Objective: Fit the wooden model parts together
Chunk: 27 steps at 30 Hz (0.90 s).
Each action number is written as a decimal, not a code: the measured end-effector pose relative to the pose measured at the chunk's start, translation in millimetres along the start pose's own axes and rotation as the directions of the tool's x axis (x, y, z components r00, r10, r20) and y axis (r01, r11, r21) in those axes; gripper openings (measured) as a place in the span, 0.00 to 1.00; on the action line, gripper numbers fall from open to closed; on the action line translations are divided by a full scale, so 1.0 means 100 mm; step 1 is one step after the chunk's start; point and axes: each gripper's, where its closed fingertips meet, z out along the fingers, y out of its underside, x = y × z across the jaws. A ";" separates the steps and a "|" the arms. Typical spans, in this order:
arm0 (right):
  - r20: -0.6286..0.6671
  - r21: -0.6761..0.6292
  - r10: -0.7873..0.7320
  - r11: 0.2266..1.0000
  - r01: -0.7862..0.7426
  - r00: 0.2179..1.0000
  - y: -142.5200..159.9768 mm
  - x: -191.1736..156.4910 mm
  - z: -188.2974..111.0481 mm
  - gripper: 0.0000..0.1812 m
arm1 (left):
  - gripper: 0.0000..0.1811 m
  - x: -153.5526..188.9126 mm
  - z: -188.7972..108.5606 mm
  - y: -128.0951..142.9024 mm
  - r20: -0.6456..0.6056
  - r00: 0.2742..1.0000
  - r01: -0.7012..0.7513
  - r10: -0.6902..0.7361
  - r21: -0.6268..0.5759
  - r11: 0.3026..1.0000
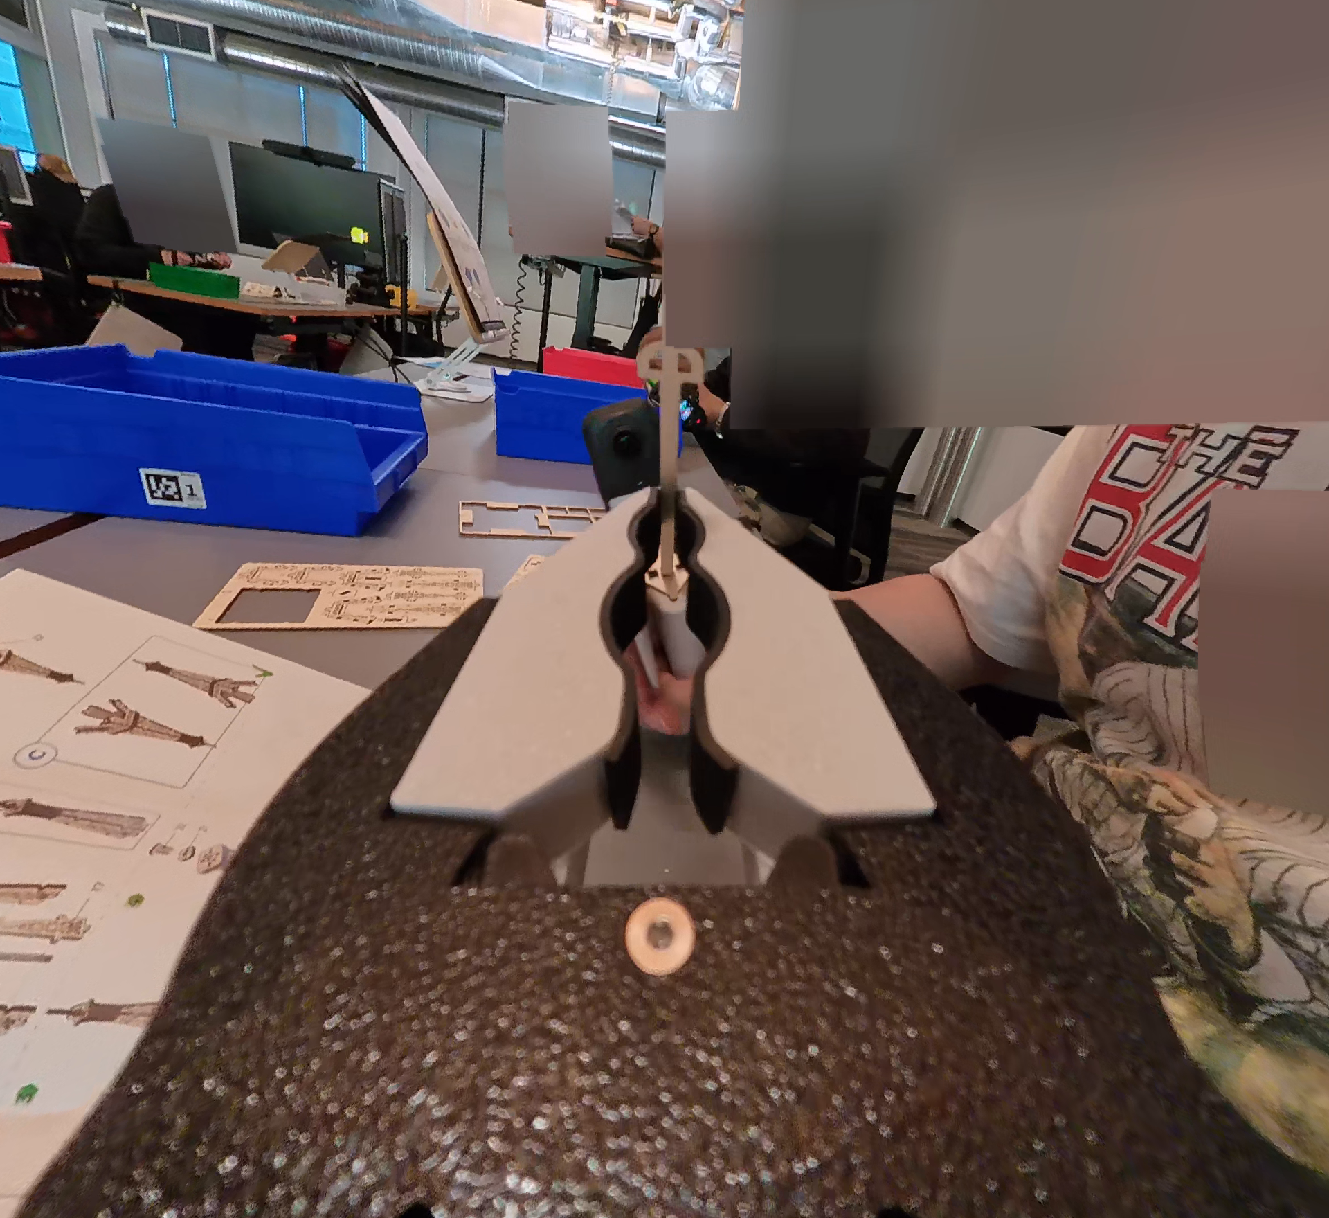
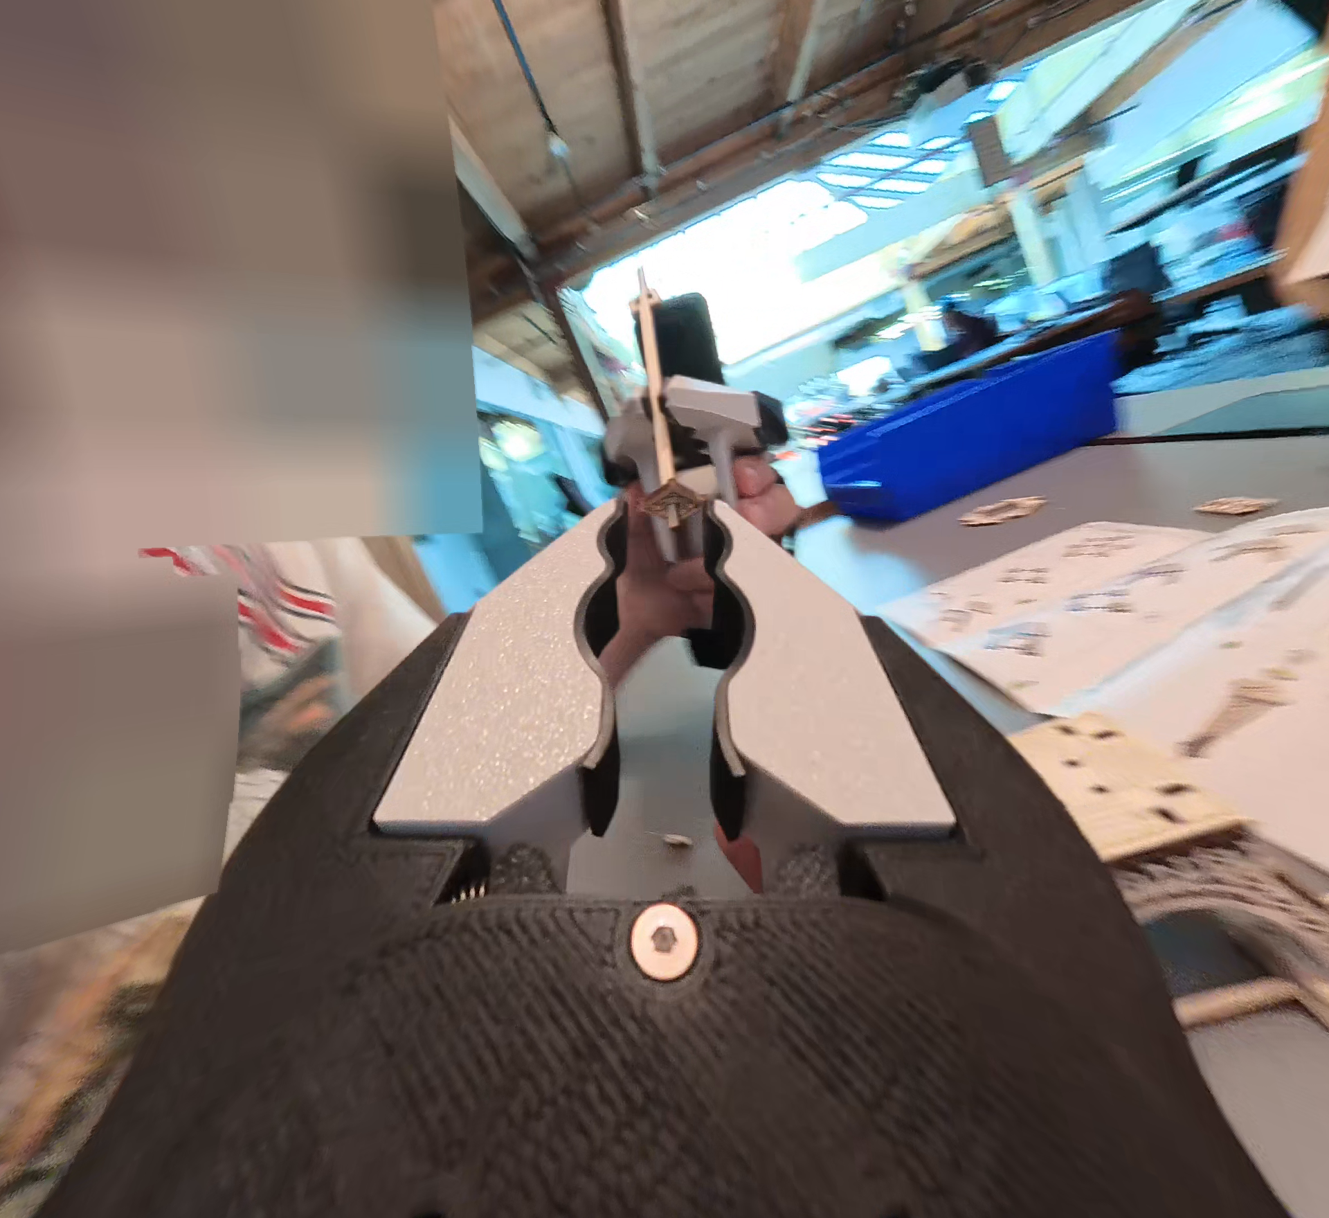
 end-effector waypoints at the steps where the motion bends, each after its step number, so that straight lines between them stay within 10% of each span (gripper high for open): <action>1: 0.043 0.017 0.052 0.998 -0.053 0.998 -0.02 -0.04 -0.01 0.07 | 0.00 0.00 -0.01 -0.02 -0.002 1.000 -0.002 0.002 0.009 1.000; 13: 0.115 -0.001 0.252 0.967 -0.254 0.961 0.05 -0.03 0.00 0.03 | 0.00 0.08 0.01 -0.03 -0.038 0.999 -0.038 0.039 0.013 0.999; 20: -0.005 -0.096 -0.103 0.990 0.102 0.995 0.15 0.01 0.03 0.22 | 0.00 0.01 0.00 -0.02 0.001 1.000 -0.023 0.023 0.011 1.000; 27: -0.037 -0.063 -0.186 0.981 0.184 0.982 0.08 0.02 0.01 0.04 | 0.00 0.05 0.05 0.01 -0.024 1.000 -0.016 0.016 -0.002 1.000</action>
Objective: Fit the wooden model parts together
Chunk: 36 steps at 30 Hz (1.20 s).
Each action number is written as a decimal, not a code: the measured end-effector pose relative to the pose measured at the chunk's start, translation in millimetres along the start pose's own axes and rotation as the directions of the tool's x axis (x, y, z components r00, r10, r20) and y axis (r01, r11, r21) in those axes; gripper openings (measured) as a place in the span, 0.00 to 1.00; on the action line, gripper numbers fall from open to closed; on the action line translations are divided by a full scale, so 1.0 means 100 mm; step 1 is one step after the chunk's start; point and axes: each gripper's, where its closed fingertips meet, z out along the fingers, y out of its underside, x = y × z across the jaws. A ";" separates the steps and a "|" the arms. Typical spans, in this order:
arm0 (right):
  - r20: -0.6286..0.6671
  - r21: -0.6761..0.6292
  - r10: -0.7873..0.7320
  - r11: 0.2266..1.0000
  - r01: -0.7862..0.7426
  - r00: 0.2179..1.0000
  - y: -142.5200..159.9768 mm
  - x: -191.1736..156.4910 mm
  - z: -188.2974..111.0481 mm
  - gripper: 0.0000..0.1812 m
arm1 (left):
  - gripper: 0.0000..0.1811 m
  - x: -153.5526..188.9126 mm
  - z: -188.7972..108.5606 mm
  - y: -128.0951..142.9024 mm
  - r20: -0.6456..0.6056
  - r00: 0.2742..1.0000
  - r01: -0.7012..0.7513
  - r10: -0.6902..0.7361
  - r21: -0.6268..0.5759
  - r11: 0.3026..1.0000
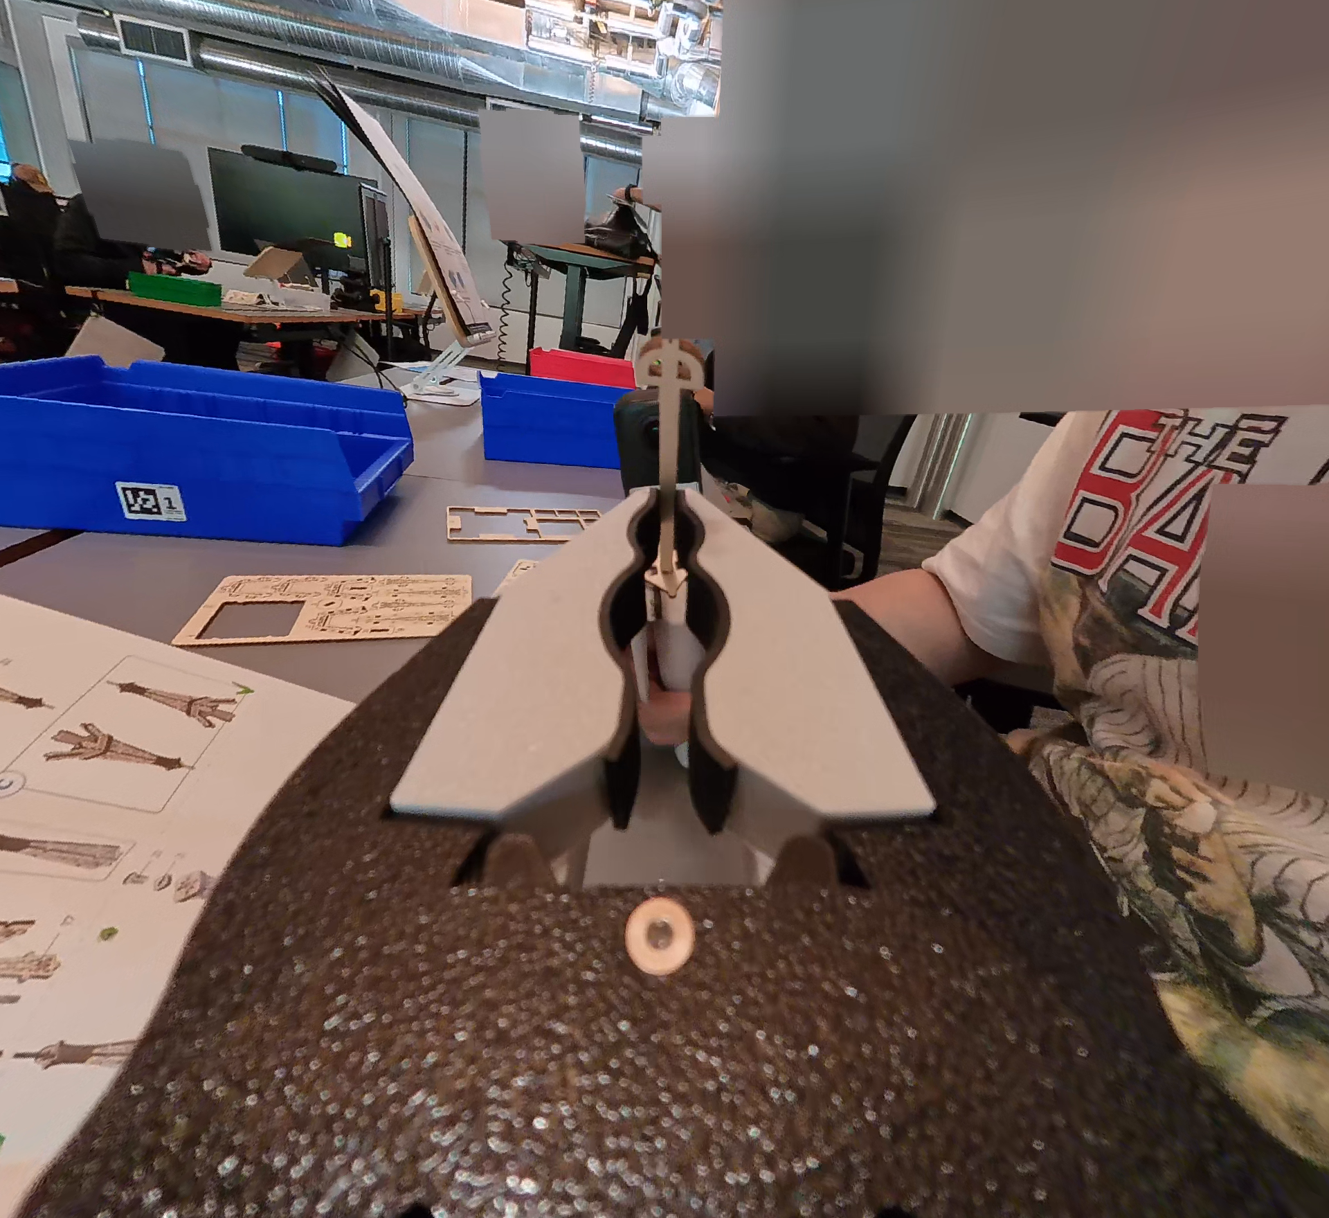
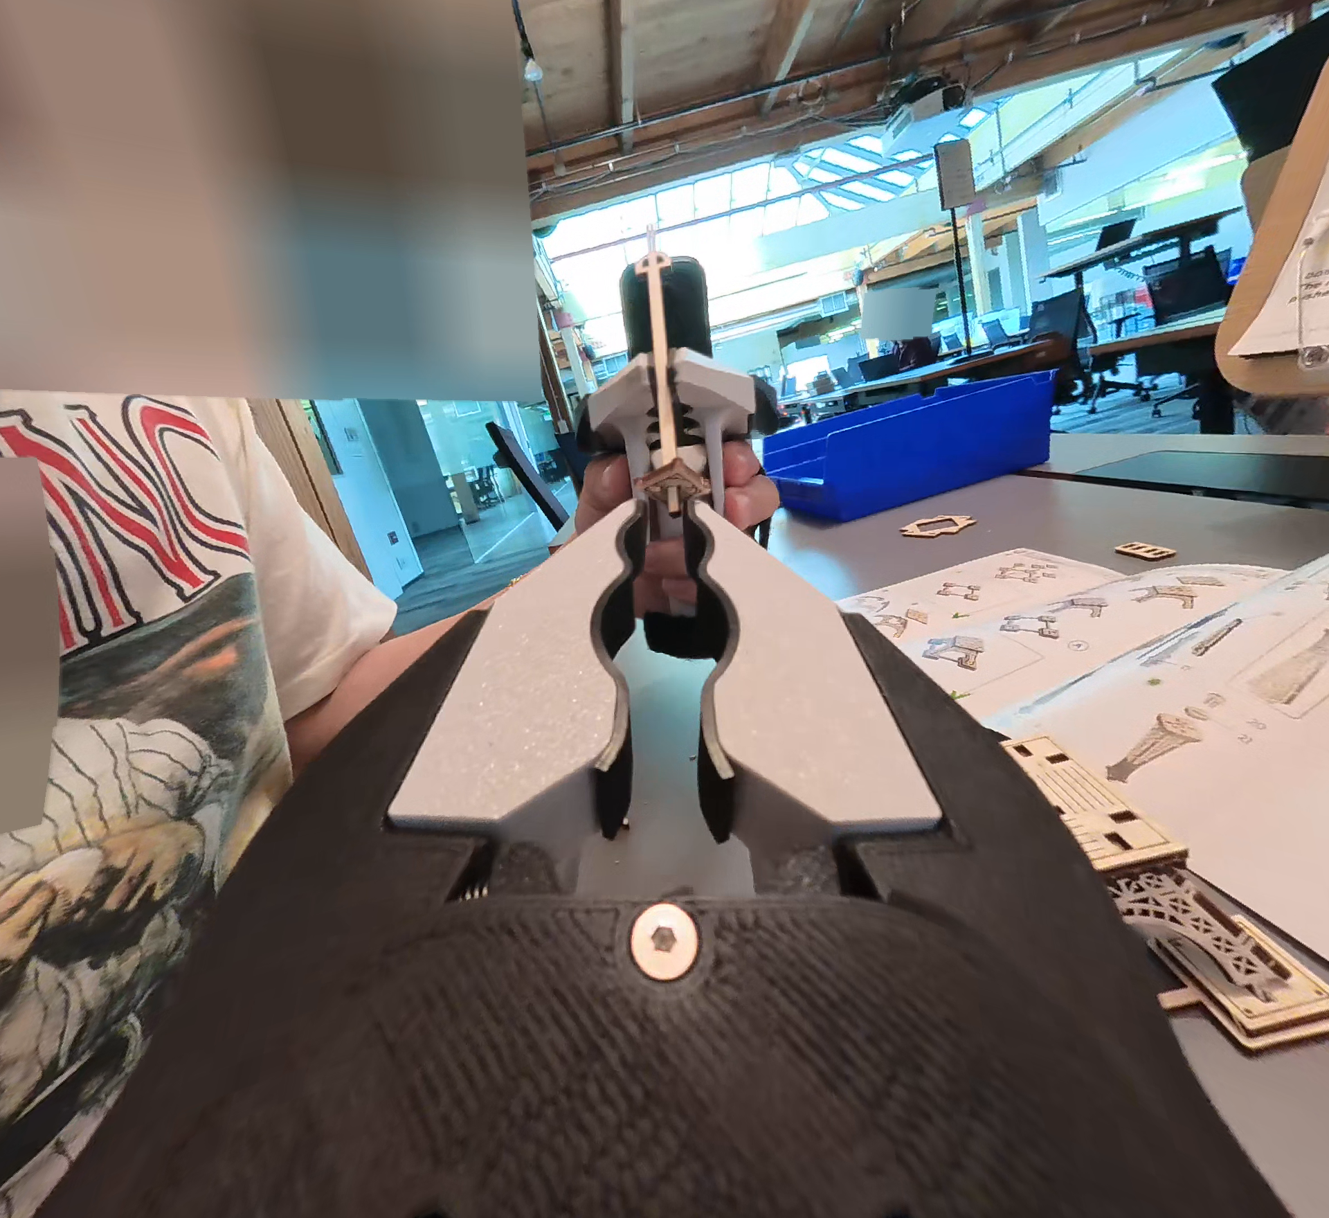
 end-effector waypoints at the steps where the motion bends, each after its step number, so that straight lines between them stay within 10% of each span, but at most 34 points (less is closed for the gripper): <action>1: 0.002 -0.001 0.002 1.000 -0.002 1.000 0.00 0.00 0.00 0.03 | 0.00 0.01 0.00 0.00 -0.005 1.000 0.003 -0.003 0.001 1.000; 10: 0.148 0.022 0.258 0.964 -0.264 0.955 -0.04 -0.08 -0.02 0.02 | 0.00 0.05 0.01 -0.02 -0.027 1.000 -0.010 0.011 0.013 1.000; 15: -0.017 -0.016 0.029 0.999 -0.029 0.999 0.03 0.05 0.00 0.21 | 0.00 -0.02 -0.02 -0.02 0.014 1.000 -0.006 0.006 0.005 1.000; 24: -0.105 -0.003 -0.192 0.981 0.193 0.976 -0.06 0.08 -0.04 0.07 | 0.00 -0.02 -0.01 -0.01 0.010 1.000 0.003 -0.003 0.003 1.000; 36: 0.121 0.042 0.249 0.966 -0.256 0.961 -0.05 -0.02 -0.03 0.00 | 0.00 0.03 -0.02 -0.03 -0.016 1.000 -0.016 0.016 0.012 1.000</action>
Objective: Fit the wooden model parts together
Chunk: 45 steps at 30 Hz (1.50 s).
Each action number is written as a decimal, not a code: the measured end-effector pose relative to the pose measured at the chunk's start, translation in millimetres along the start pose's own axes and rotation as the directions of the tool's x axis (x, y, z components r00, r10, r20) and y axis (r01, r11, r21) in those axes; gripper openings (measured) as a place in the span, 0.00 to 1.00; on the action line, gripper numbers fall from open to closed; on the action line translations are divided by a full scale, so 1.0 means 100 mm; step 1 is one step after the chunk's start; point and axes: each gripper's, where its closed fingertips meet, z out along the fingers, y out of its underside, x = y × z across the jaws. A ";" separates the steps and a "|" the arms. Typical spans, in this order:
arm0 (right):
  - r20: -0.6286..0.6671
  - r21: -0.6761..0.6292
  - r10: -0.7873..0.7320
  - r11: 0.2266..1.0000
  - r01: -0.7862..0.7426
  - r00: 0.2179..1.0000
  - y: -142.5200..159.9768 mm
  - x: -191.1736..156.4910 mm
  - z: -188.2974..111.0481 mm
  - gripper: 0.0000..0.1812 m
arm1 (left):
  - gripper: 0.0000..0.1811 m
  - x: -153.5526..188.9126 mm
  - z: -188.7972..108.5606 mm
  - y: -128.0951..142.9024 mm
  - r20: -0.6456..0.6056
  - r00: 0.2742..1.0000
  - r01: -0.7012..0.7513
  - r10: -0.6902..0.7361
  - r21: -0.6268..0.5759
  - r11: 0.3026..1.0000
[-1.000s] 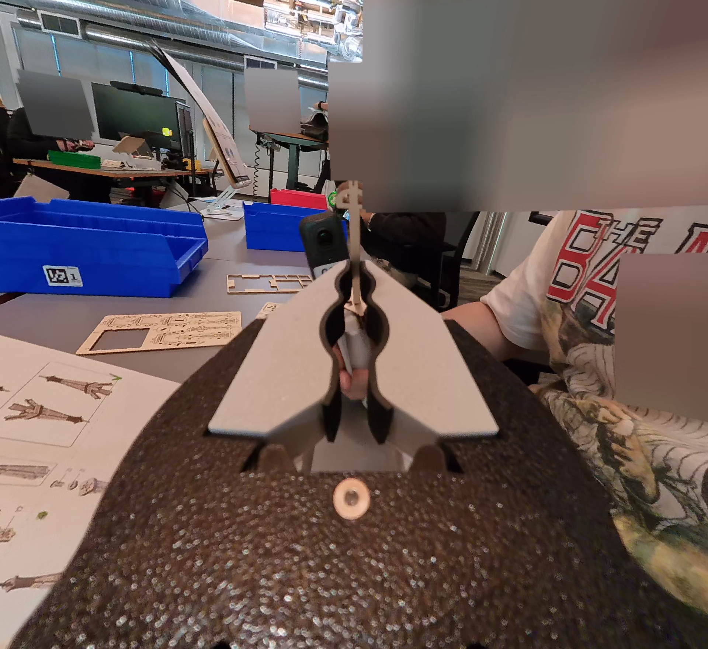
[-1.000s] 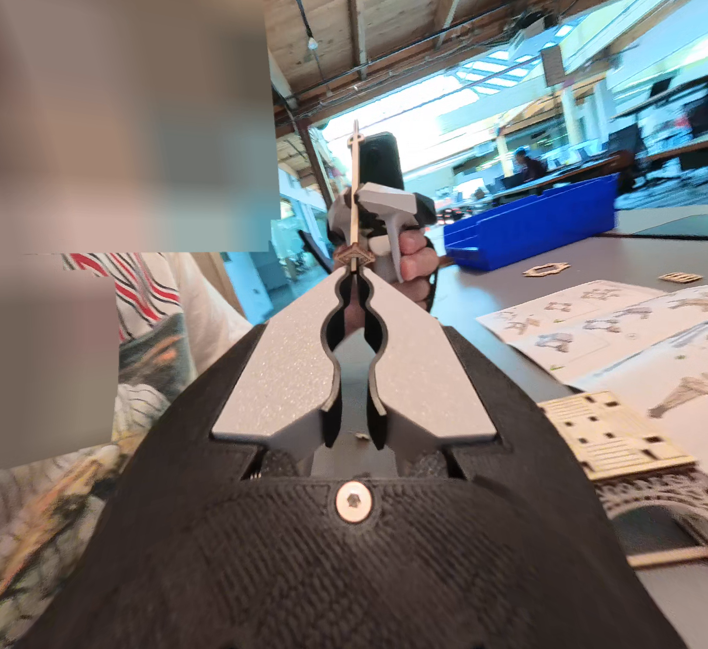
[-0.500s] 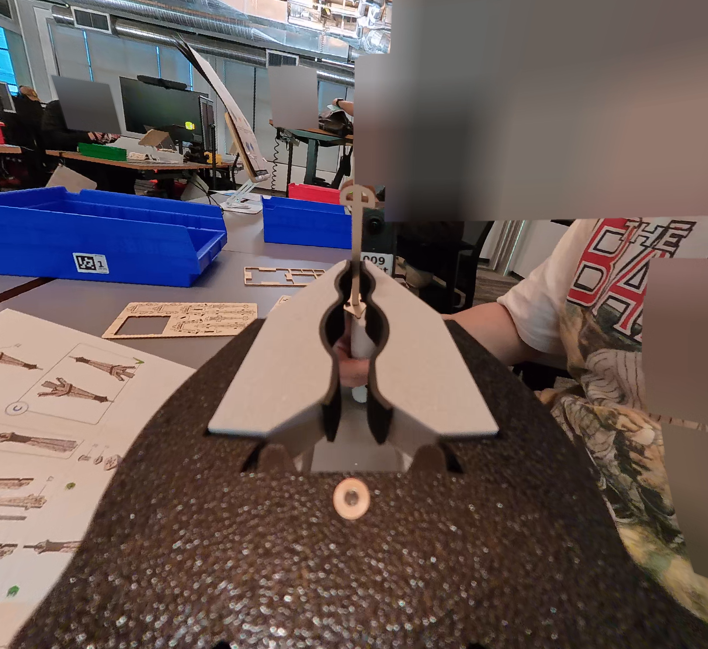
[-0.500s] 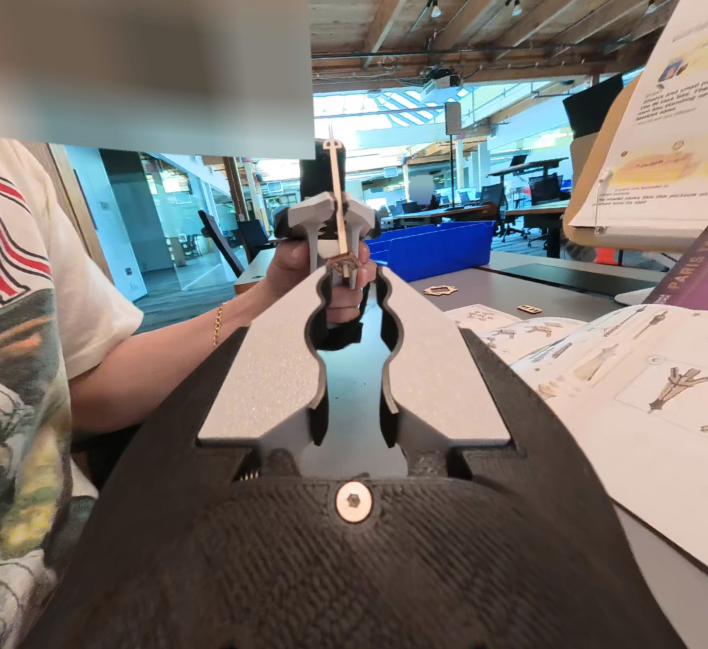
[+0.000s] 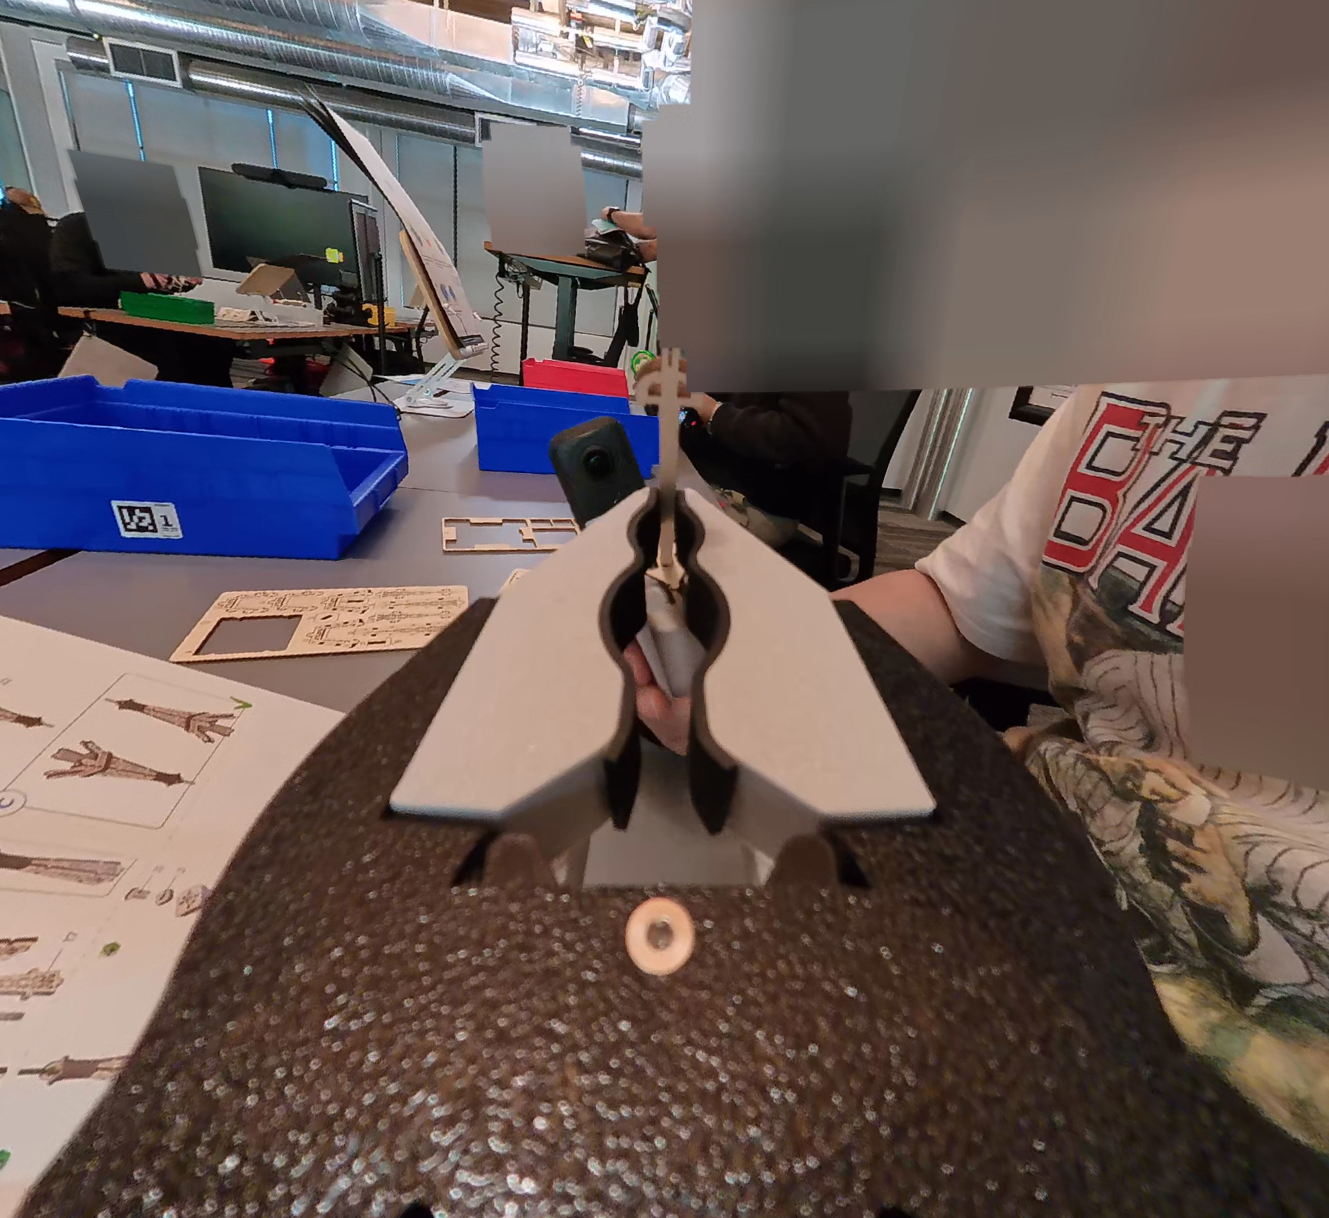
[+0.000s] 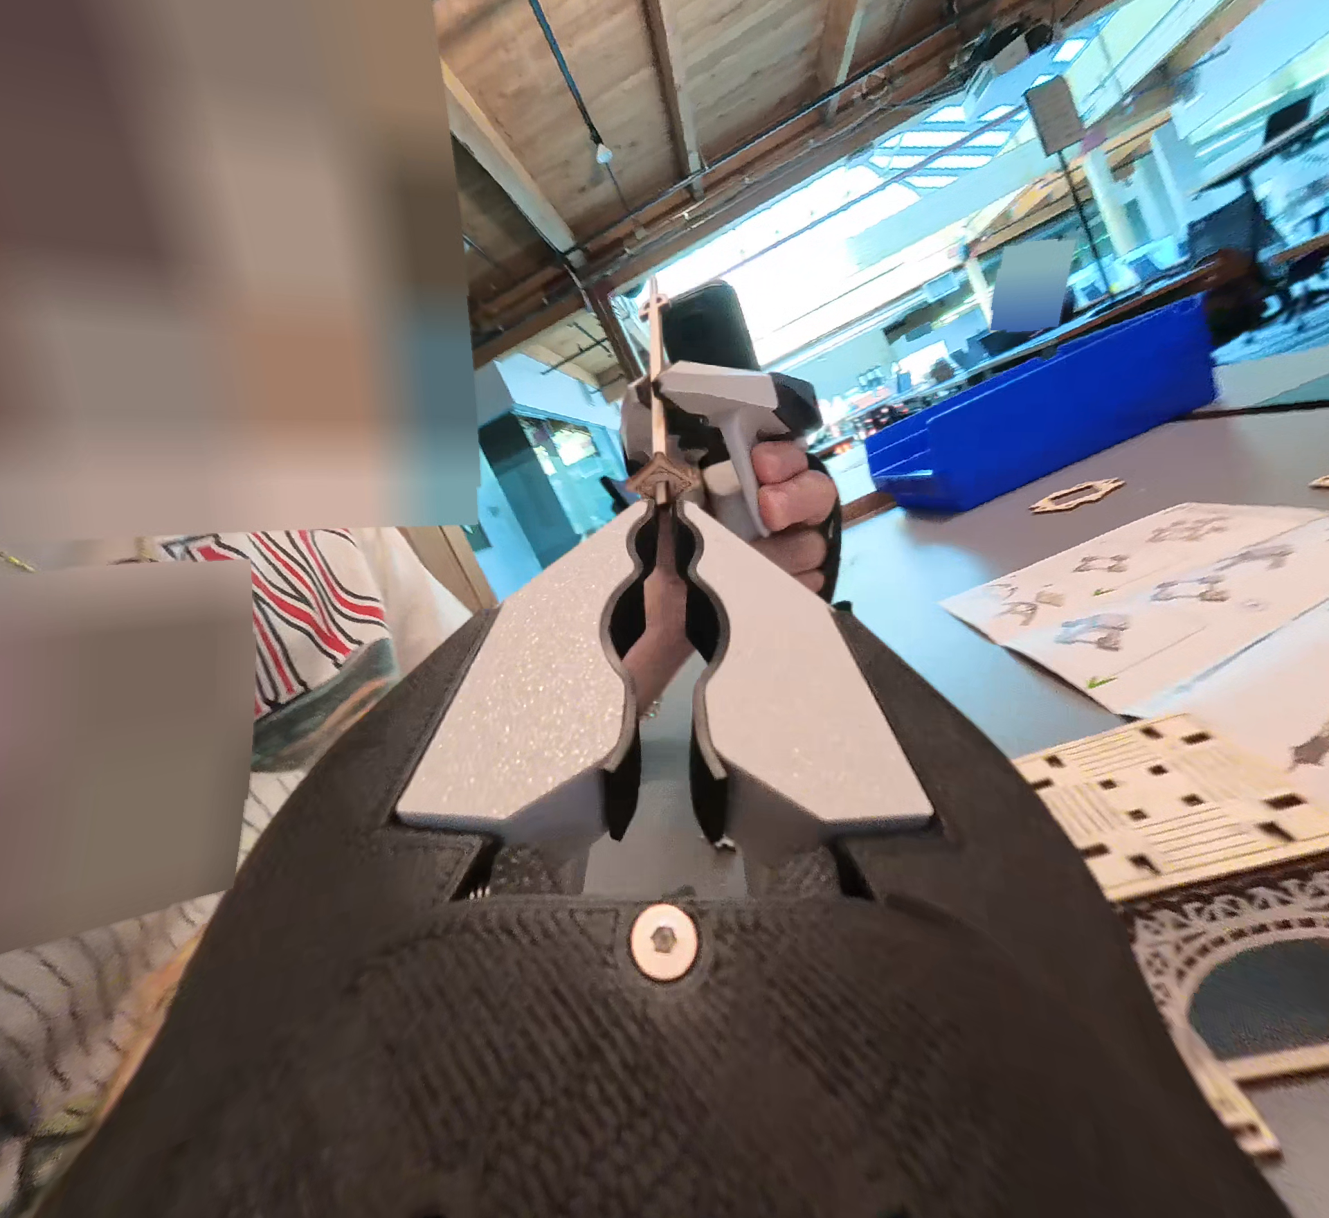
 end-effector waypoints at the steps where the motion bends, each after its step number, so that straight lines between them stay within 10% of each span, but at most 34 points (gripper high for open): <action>1: 0.003 0.007 0.019 1.000 -0.019 1.000 0.00 0.01 0.00 0.00 | 0.00 -0.01 0.00 0.00 0.004 1.000 -0.003 0.003 -0.001 1.000; 12: -0.178 -0.035 -0.254 0.967 0.252 0.951 -0.05 0.16 -0.04 0.21 | 0.00 -0.09 -0.02 0.02 0.052 0.999 0.001 -0.001 -0.010 1.000; 16: -0.205 -0.075 -0.385 0.923 0.378 0.900 -0.03 0.14 -0.02 0.14 | 0.00 -0.07 0.01 0.05 0.043 0.999 0.003 -0.002 -0.025 1.000; 34: 0.005 0.026 -0.032 0.999 0.032 0.999 -0.05 -0.03 0.01 0.09 | 0.00 0.03 0.02 0.02 -0.008 0.999 -0.032 0.032 -0.016 0.999; 45: -0.161 -0.005 -0.302 0.952 0.305 0.939 -0.10 0.09 -0.03 0.17 | 0.00 -0.03 -0.02 -0.01 0.035 0.998 -0.049 0.049 -0.004 0.999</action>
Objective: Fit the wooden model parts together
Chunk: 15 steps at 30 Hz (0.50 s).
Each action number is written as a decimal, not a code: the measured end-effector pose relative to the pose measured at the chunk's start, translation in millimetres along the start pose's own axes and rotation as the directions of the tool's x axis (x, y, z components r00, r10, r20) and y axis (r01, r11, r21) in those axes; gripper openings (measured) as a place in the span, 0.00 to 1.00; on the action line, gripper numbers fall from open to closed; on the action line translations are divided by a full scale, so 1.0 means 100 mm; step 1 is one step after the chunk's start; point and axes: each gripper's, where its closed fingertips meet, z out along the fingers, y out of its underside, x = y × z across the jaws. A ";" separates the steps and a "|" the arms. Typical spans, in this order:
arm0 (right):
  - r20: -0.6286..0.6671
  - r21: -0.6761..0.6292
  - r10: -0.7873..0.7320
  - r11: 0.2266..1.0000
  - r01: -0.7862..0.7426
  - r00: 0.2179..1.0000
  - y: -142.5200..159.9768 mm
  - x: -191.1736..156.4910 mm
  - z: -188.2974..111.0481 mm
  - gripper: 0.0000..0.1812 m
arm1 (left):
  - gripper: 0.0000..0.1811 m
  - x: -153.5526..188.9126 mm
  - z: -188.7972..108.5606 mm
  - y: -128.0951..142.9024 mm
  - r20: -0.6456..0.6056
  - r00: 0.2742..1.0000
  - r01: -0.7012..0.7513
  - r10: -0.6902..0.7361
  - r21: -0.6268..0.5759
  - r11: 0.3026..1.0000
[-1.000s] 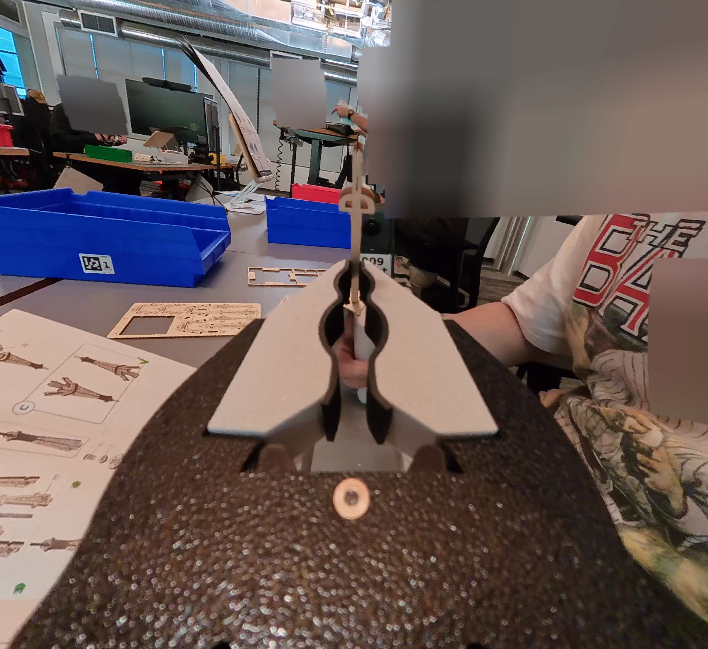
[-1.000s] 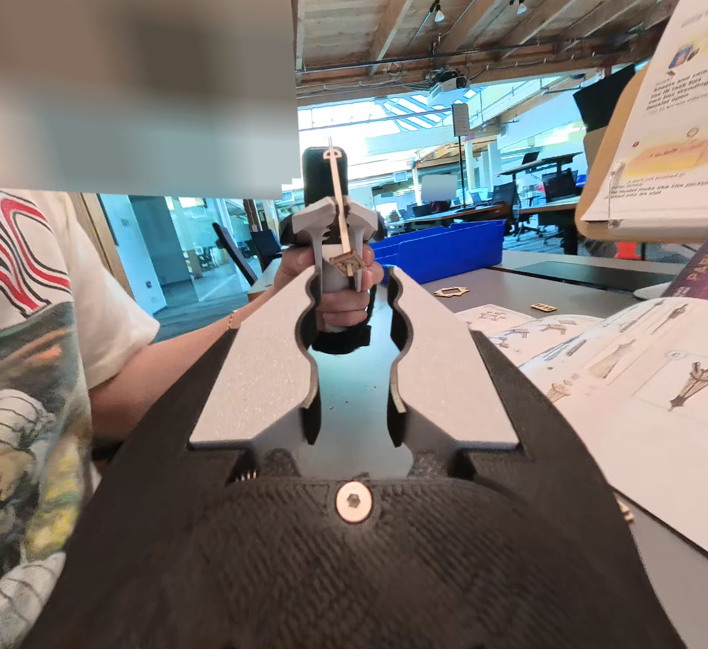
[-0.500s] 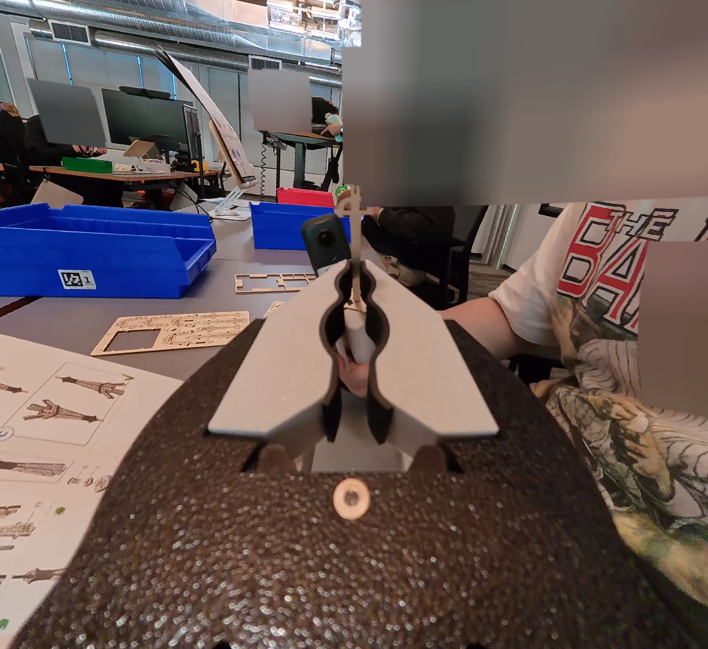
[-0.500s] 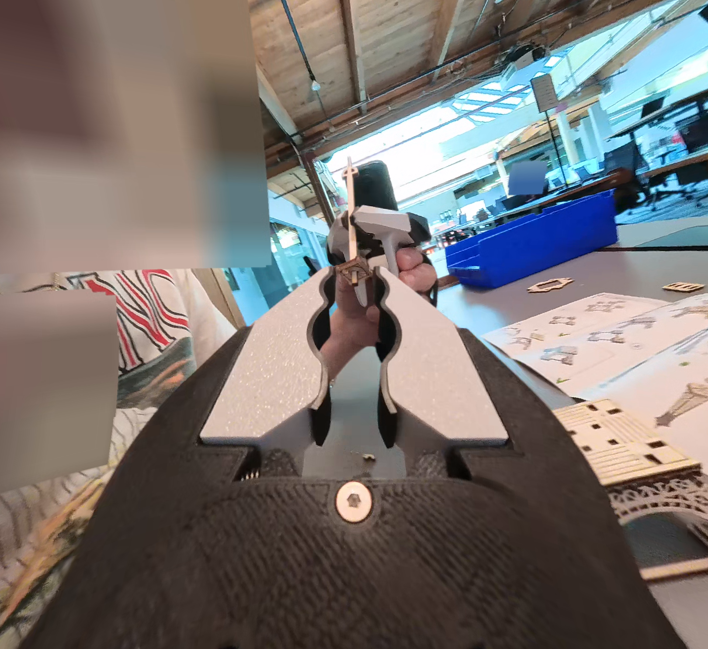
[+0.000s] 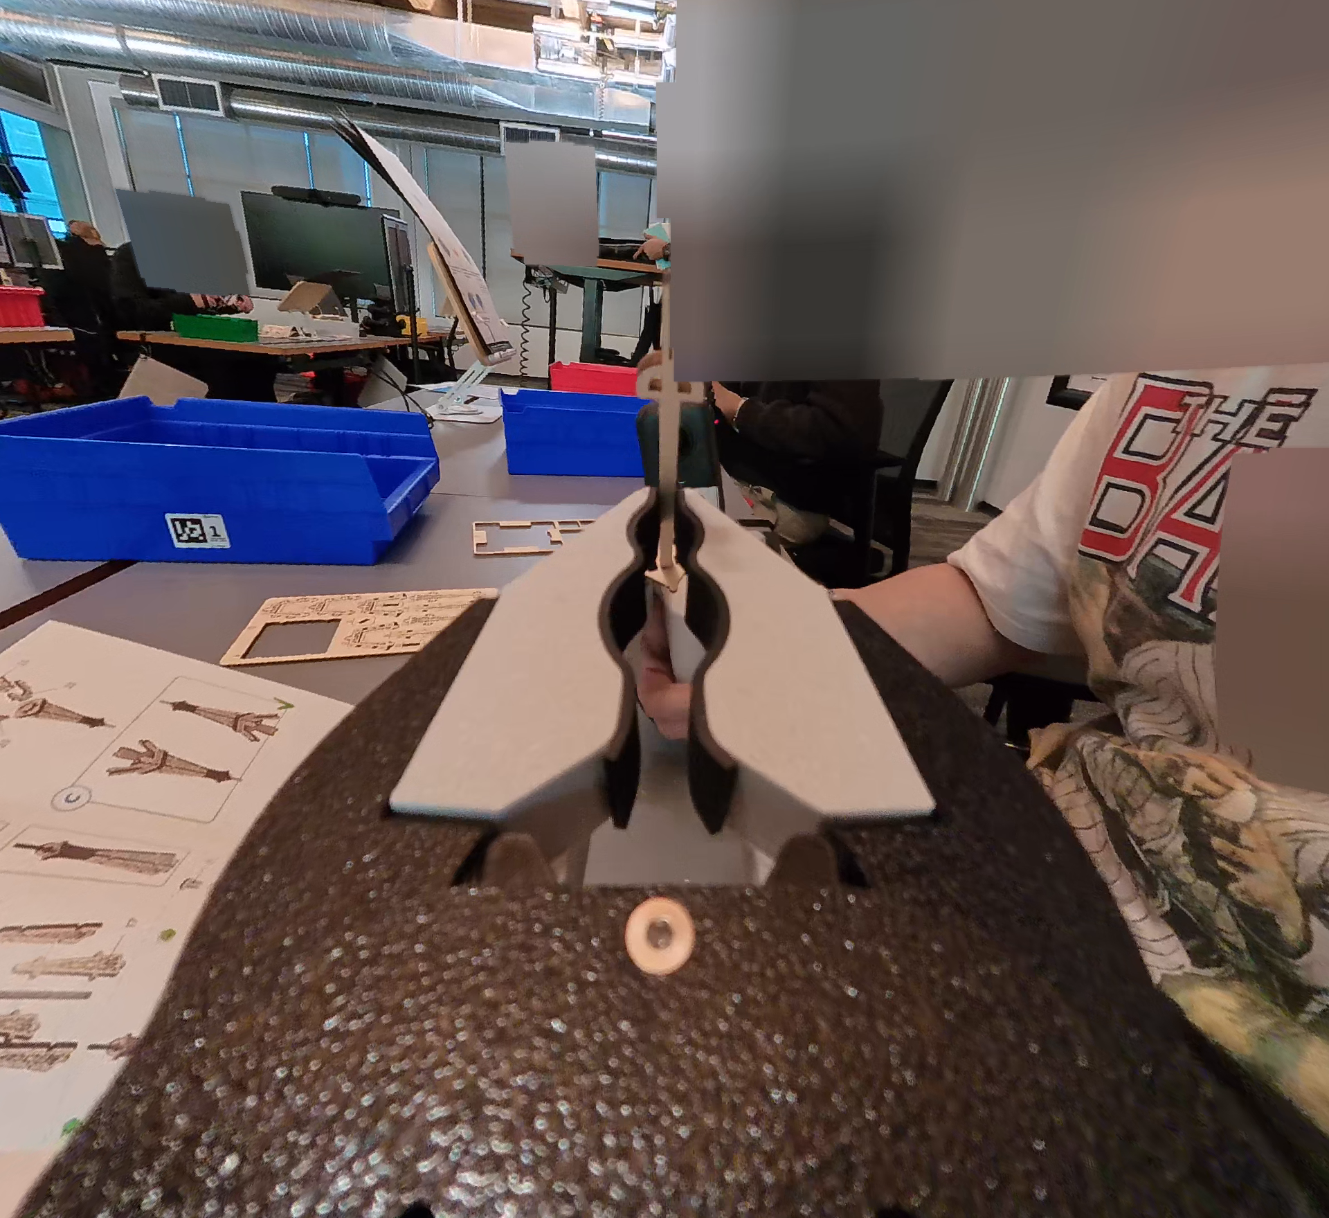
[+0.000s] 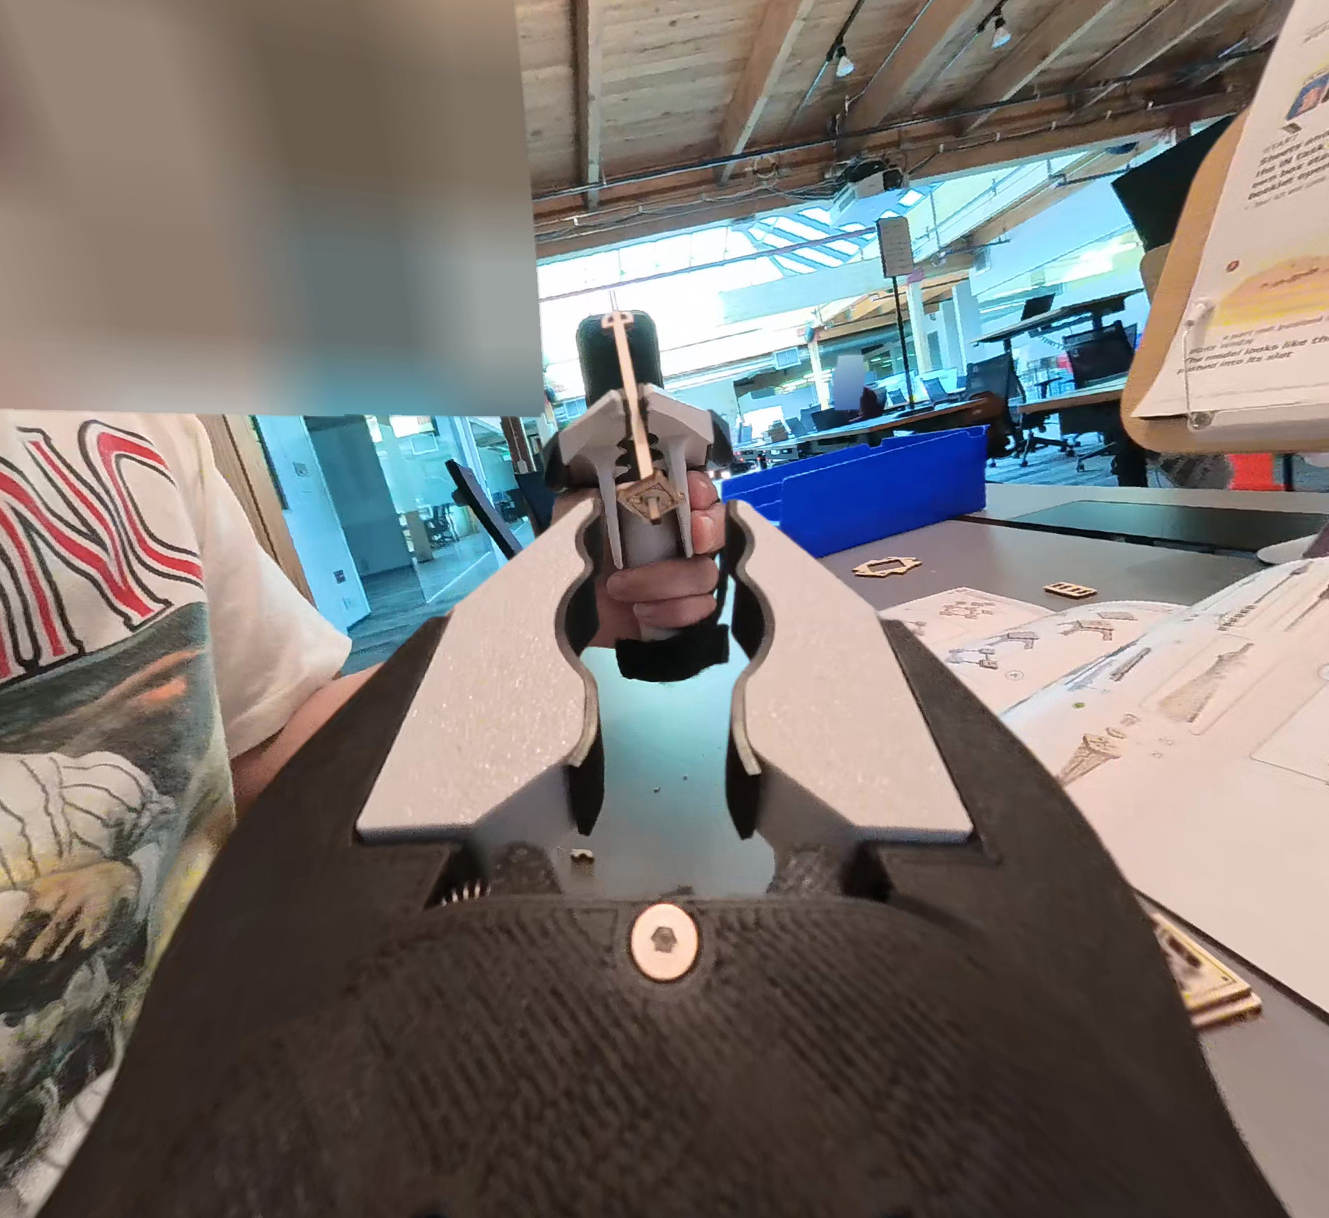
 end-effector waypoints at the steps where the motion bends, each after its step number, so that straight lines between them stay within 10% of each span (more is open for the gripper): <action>1: -0.002 -0.004 0.001 1.000 -0.001 1.000 0.01 0.00 0.01 0.17 | 0.00 0.01 0.00 0.01 -0.003 1.000 -0.001 0.001 -0.004 1.000; 15: 0.032 0.012 -0.049 0.999 0.049 0.998 -0.02 -0.08 0.02 0.09 | 0.00 0.04 0.07 0.04 -0.011 1.000 -0.016 0.016 -0.022 1.000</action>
